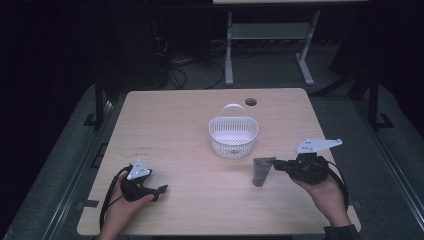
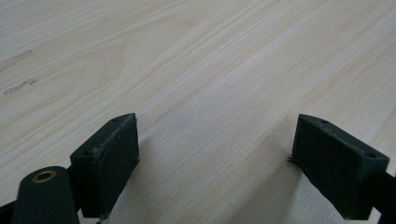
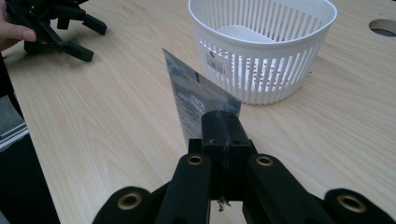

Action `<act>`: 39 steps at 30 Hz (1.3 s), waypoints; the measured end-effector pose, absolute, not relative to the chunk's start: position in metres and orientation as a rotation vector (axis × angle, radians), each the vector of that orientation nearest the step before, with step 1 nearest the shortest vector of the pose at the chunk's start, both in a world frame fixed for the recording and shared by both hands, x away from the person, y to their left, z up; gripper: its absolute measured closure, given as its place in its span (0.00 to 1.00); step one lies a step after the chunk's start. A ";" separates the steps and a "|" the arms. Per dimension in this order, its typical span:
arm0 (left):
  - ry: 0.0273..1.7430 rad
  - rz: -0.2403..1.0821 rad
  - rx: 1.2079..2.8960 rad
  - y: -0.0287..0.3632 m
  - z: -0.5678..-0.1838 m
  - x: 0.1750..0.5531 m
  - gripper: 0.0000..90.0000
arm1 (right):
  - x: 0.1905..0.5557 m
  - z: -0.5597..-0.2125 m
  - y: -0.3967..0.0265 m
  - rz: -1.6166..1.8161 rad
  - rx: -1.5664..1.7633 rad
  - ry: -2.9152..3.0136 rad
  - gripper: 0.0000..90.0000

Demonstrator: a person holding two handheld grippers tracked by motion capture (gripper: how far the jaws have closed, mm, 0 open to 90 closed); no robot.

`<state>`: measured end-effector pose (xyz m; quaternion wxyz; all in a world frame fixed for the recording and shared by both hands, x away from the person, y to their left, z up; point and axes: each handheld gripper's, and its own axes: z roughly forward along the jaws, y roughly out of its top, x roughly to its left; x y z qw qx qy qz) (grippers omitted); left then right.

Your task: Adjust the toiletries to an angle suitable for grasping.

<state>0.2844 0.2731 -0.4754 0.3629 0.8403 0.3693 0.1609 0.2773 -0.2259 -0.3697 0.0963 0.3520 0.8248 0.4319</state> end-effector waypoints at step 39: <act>0.952 0.413 2.162 0.273 -0.475 0.284 0.15 | 0.317 -0.369 -0.223 1.291 1.045 2.435 1.00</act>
